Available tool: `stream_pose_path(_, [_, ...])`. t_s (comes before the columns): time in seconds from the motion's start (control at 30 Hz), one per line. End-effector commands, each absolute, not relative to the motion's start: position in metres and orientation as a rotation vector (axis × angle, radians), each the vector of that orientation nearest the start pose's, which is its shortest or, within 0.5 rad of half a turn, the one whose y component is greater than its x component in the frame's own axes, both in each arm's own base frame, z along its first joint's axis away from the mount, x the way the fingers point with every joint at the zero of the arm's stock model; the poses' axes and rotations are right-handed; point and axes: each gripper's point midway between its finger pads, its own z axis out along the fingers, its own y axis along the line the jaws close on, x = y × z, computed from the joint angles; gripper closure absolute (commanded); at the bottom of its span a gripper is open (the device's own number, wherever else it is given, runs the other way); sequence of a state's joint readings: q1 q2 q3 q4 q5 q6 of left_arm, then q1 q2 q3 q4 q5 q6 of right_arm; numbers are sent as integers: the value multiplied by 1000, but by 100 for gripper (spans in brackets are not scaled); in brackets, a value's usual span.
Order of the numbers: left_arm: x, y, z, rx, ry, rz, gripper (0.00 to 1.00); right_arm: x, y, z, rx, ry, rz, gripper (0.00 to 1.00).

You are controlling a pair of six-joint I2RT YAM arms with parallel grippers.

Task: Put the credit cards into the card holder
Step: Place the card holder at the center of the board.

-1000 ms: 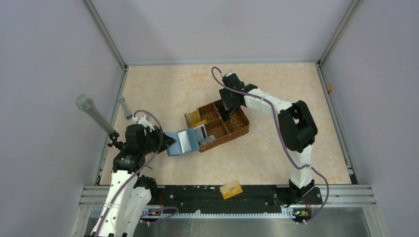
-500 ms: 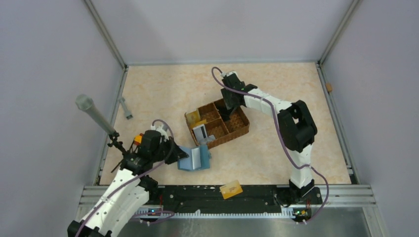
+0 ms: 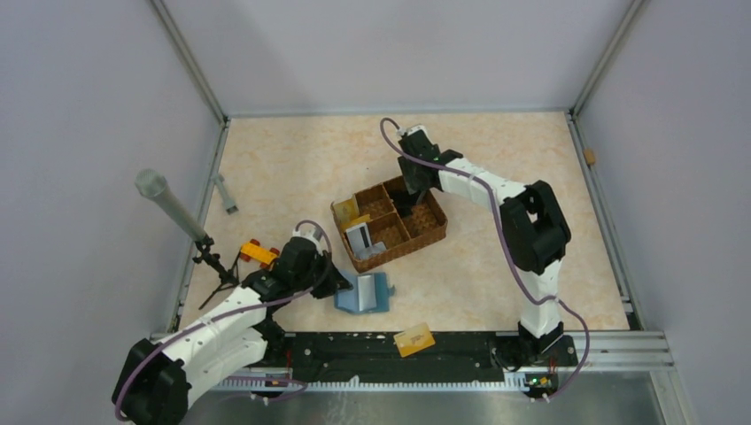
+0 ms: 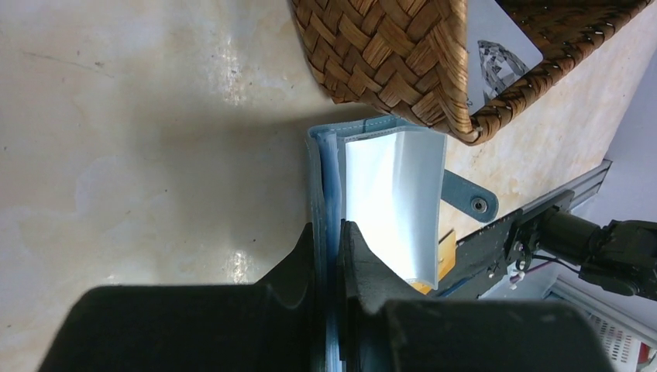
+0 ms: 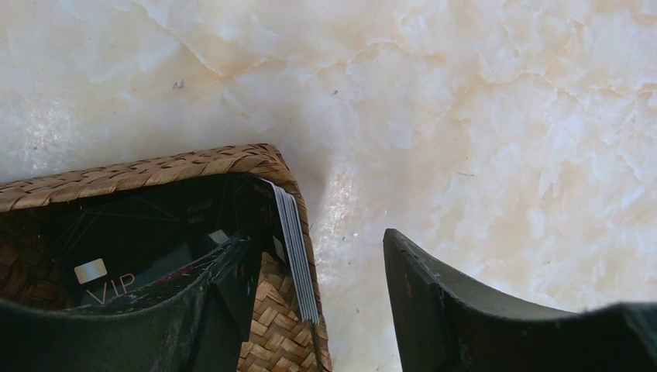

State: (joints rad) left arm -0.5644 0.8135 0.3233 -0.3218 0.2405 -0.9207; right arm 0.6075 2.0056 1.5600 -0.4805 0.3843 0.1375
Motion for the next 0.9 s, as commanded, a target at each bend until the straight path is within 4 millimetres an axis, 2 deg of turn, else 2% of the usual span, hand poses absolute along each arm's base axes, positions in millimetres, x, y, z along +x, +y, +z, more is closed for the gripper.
stream_pose_path(0.0, [167,-192,58,-326,2493,-948,96,449,225,141,-342,2259,-121,40])
stream_pose_path(0.23, [163,-188,45,-335,2525,-911,73,448,226,146,-344,2249,-103,40])
stream_pose_path(0.37, [162,-186,45,-330,2530,-895,61,447,227,146,-351,2248,-96,47])
stream_pose_path(0.5, [165,-182,48,-319,2530,-853,51,446,226,144,-354,2251,-99,51])
stream_pose_path(0.7, [169,-176,60,-297,2501,-813,36,444,229,145,-369,2252,-76,52])
stream_pose_path(0.87, [174,-178,73,-266,2456,-831,29,441,238,140,-416,2267,-22,45])
